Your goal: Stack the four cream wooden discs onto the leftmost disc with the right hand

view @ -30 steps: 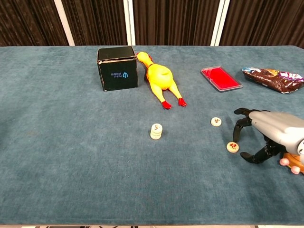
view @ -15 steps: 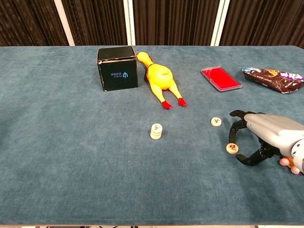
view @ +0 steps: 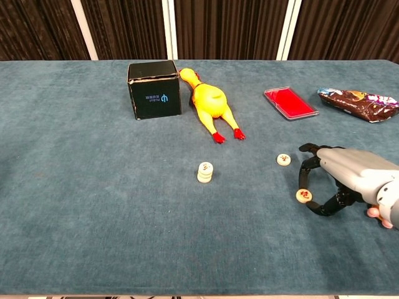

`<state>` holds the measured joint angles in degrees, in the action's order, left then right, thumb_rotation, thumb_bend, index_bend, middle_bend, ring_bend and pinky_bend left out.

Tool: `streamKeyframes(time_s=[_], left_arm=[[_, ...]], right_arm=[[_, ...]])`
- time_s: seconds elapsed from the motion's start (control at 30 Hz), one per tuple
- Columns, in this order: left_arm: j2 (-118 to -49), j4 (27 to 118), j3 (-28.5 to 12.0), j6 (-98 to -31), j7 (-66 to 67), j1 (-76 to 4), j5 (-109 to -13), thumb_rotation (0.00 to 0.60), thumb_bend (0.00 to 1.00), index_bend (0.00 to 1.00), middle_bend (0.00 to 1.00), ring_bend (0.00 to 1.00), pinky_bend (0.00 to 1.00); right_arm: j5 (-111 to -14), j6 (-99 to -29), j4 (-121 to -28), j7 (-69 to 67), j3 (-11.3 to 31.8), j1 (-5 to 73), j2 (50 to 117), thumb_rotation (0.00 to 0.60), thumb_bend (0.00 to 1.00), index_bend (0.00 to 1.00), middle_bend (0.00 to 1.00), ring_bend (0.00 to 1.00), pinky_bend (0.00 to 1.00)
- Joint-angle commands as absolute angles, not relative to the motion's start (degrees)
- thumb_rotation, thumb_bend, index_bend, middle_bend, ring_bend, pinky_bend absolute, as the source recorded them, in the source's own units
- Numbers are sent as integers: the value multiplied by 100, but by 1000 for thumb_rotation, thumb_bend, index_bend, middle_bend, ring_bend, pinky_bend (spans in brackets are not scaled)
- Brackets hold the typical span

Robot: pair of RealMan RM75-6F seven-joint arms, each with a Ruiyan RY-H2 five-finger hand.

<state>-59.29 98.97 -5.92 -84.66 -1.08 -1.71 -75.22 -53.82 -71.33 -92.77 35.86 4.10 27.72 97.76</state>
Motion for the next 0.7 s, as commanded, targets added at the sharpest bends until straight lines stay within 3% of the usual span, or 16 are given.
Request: streamKeyframes(time_s=[0.03, 0.37, 0.7], left_arm=[[-5928, 9896, -592, -8461, -112, -172, -7519, 600, 173, 131, 0, 0, 126], [-5925, 9896, -595, -8463, -118, -169, -7514, 600, 173, 131, 0, 0, 126], [-5932, 9904, -588, -8469, -111, -170, -7539, 600, 174, 131, 0, 0, 126]], right_arm=[[-5385, -7128, -9286, 3599, 420, 2766, 9778, 600, 419, 500, 0, 0, 0], [-5479, -7110, -9485, 3684, 619, 2859, 9695, 600, 418, 504, 0, 0, 0], [-5128, -6797, -9775, 4182, 1260, 3449, 9685, 600, 418, 504, 0, 0, 0]])
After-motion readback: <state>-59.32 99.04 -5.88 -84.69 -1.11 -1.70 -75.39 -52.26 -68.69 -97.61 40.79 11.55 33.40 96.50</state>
